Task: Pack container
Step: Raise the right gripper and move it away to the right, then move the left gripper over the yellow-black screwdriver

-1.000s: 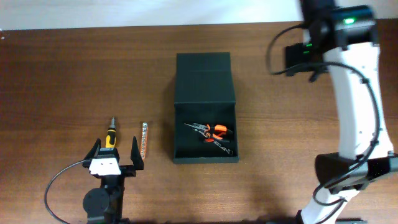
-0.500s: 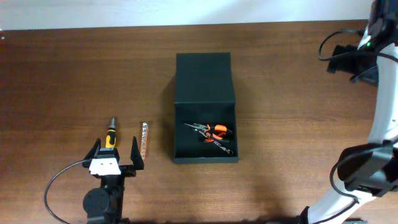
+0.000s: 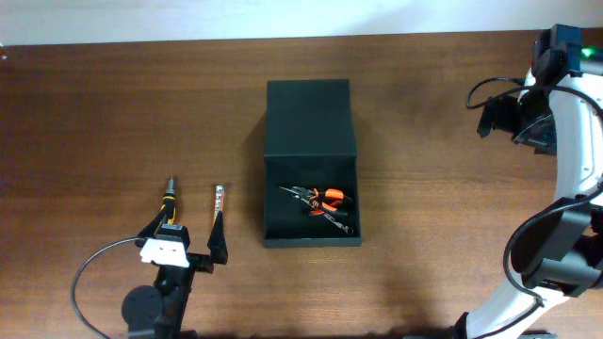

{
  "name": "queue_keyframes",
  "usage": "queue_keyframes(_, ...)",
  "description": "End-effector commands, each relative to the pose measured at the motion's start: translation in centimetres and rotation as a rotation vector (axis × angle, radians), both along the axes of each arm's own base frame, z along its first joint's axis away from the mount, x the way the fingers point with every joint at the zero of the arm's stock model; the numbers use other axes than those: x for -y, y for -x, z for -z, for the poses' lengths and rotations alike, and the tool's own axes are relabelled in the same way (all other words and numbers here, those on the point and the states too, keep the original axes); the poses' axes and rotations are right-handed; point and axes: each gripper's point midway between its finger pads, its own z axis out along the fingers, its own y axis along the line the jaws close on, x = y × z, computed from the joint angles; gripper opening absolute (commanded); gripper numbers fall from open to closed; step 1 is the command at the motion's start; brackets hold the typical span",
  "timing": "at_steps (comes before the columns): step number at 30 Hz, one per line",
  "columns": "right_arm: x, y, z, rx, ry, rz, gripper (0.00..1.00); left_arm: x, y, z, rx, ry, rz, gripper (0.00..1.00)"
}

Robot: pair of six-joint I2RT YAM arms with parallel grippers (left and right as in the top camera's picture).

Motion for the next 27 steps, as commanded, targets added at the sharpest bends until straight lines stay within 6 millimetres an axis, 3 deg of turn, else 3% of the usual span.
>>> queue_keyframes(1, -0.2, 0.0, -0.3, 0.013, -0.007, 0.009, 0.99, 0.7, 1.0, -4.7, 0.032, 0.005, 0.037, 0.99)
queue_keyframes(8, -0.2, 0.0, -0.3, 0.013, -0.007, 0.009, 0.99, 0.6, 0.2, -11.0, -0.052, -0.132, 0.055, 0.99)
queue_keyframes(13, -0.2, 0.0, -0.3, 0.013, -0.007, 0.009, 0.99, 0.4, -2.3, -12.3, -0.238, -0.120, 0.070, 0.99)
queue_keyframes(15, -0.2, 0.0, -0.3, 0.013, -0.007, 0.009, 0.99, 0.2, -3.7, -11.4, -0.292, -0.114, 0.073, 0.99)
queue_keyframes(20, -0.2, 0.0, -0.3, 0.013, -0.007, 0.009, 0.99, -1.9, -6.2, -5.8, -0.537, -0.143, -0.008, 0.99)
queue_keyframes(27, -0.2, 0.0, -0.3, 0.013, -0.007, 0.009, 0.99, -3.6, -5.6, 0.7, -1.076, -0.125, -0.039, 0.99)
